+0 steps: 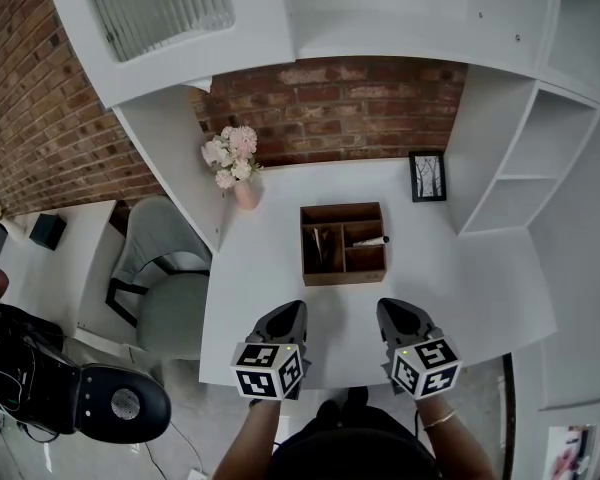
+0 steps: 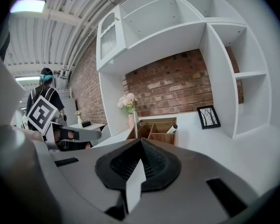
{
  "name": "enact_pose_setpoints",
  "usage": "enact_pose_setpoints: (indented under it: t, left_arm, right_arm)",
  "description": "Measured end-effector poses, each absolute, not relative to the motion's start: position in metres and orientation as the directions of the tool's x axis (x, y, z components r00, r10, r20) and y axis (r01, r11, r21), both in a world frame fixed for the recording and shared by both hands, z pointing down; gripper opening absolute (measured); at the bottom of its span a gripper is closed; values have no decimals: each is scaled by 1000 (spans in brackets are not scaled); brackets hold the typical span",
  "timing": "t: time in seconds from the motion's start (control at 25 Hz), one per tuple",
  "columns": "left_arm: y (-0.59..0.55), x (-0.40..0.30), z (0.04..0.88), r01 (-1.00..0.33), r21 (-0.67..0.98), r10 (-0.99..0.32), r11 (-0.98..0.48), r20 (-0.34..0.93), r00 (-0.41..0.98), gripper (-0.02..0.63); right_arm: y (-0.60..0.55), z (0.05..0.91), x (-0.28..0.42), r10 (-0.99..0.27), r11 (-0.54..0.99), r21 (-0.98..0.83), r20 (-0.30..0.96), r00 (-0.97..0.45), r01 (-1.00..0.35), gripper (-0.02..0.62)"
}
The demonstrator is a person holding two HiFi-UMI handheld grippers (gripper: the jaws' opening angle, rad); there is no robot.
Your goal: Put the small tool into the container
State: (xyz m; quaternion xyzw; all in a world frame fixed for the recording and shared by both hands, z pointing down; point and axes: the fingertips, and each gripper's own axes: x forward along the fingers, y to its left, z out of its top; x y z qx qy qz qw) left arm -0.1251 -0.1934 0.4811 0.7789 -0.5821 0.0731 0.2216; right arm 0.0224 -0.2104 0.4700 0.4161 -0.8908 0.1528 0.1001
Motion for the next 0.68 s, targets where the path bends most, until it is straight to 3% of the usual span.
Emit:
enact_pose_setpoints:
  t: [0.68]
  left_arm:
    - [-198, -128, 480, -937, 261, -868, -233, 379, 322, 9]
  right_arm:
    - [-214, 468, 17, -725, 596, -199, 283, -628, -778, 5]
